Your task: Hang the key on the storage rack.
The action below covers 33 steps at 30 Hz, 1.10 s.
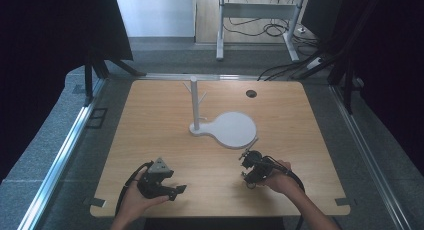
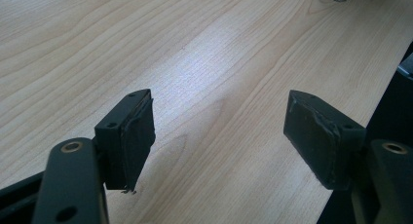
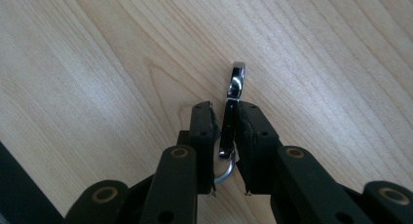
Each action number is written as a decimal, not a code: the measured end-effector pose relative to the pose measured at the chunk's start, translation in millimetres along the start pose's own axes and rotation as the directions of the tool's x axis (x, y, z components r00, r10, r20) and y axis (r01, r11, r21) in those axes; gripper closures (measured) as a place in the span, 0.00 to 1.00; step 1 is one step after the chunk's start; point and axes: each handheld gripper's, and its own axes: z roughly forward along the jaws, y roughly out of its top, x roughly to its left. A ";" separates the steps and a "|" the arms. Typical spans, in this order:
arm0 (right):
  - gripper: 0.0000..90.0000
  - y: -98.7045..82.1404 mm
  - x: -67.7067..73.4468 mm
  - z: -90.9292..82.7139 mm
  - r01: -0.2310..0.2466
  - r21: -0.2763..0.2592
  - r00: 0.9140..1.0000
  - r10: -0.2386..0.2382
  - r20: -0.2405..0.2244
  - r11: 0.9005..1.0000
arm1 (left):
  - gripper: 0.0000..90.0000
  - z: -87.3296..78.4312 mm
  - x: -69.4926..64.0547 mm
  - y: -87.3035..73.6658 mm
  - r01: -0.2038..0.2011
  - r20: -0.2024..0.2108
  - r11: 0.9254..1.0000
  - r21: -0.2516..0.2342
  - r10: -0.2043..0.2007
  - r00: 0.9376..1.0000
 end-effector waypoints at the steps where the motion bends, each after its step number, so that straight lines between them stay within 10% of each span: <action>1: 0.86 0.4 0.0 0.6 0.000 0.001 1.000 0.000 -0.003 1.000 | 0.30 0.0 -0.1 0.0 -0.001 0.000 1.000 0.000 0.001 1.000; 33: 0.81 10.8 -5.2 3.0 -0.055 -0.017 0.998 0.055 0.016 0.998 | 0.31 2.5 -1.8 0.1 -0.006 0.004 1.000 0.009 0.006 1.000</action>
